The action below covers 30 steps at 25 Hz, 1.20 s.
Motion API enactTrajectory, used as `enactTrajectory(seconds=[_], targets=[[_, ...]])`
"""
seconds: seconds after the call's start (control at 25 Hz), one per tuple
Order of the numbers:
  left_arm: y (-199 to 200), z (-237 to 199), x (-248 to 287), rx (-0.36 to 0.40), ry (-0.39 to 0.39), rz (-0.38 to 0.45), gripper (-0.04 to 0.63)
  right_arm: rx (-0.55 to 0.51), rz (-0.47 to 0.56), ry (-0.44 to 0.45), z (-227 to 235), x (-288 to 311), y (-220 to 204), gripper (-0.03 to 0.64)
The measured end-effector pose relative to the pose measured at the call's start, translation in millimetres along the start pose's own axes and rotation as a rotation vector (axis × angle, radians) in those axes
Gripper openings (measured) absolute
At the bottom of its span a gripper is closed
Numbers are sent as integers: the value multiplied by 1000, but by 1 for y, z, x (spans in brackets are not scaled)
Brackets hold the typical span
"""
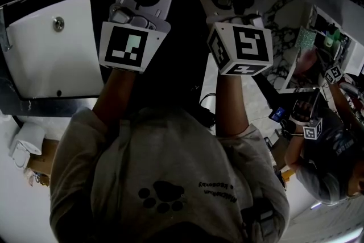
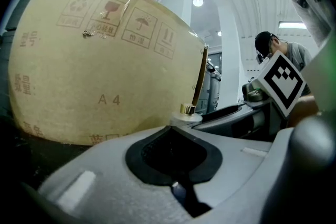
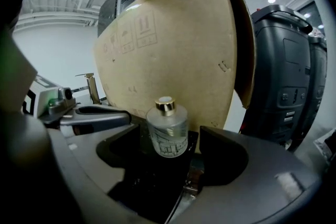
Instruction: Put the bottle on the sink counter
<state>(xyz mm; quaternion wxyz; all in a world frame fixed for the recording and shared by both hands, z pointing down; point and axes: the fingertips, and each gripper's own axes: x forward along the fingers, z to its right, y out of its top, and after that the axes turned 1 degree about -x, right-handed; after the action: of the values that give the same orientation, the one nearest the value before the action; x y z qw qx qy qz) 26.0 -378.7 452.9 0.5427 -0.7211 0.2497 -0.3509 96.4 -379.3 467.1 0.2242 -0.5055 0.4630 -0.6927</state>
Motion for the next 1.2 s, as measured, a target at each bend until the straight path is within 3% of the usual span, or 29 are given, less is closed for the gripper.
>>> enactTrajectory(seconds=[0.2, 0.44, 0.68, 1.2], targets=[[5, 5, -10, -7, 19, 5, 3, -26, 50, -27, -5, -23, 16, 259], [33, 24, -34, 19, 22, 38, 3, -45, 98, -96, -13, -58, 34, 111], [60, 45, -68, 56, 39, 77, 3, -63, 182, -140, -20, -98, 54, 6], [99, 95, -145, 85, 76, 126, 3, -49, 309, -139, -54, -190, 77, 0]])
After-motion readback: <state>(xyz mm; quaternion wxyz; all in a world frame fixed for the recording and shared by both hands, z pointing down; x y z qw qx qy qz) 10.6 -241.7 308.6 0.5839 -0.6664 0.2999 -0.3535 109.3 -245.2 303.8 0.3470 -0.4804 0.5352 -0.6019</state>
